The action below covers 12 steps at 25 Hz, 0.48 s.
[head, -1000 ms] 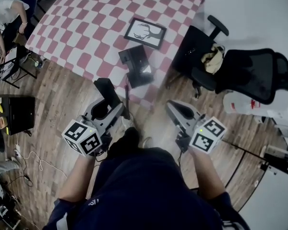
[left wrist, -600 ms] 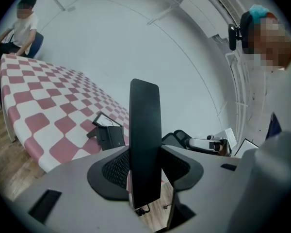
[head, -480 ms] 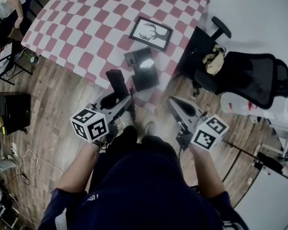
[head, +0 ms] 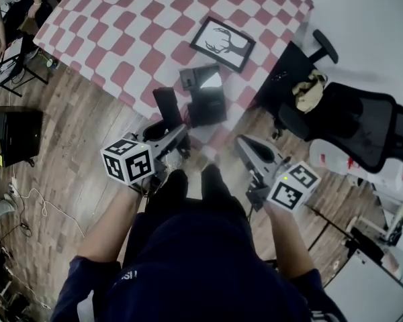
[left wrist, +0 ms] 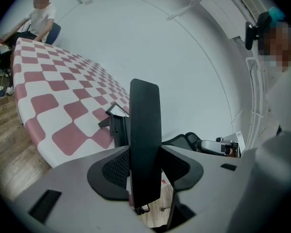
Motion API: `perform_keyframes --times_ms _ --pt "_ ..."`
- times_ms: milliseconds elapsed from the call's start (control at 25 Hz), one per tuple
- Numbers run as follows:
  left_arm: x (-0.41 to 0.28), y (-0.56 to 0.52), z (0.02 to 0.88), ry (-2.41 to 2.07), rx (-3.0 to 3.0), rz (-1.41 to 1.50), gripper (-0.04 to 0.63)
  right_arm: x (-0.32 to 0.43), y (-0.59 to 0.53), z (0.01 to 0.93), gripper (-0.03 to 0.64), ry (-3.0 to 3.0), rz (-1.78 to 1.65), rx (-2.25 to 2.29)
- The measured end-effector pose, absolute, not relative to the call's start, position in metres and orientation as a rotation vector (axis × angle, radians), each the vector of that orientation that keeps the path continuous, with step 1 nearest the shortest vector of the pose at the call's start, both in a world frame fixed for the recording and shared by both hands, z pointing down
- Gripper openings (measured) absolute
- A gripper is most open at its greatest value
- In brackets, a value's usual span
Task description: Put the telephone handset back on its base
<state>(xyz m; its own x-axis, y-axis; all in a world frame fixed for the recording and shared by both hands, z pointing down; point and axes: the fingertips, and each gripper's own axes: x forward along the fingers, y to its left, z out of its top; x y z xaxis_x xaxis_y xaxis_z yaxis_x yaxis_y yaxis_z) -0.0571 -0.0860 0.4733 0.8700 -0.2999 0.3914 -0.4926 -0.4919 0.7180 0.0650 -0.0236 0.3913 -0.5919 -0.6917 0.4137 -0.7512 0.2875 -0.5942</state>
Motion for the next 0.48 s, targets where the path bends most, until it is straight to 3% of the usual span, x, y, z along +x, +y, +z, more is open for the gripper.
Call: perform_keyframes --times_ms 480 --pt "-0.022 -0.106 0.514 -0.71 2.006 0.288 0.216 0.115 -0.053 0.415 0.018 -2.48 1.284 1.203"
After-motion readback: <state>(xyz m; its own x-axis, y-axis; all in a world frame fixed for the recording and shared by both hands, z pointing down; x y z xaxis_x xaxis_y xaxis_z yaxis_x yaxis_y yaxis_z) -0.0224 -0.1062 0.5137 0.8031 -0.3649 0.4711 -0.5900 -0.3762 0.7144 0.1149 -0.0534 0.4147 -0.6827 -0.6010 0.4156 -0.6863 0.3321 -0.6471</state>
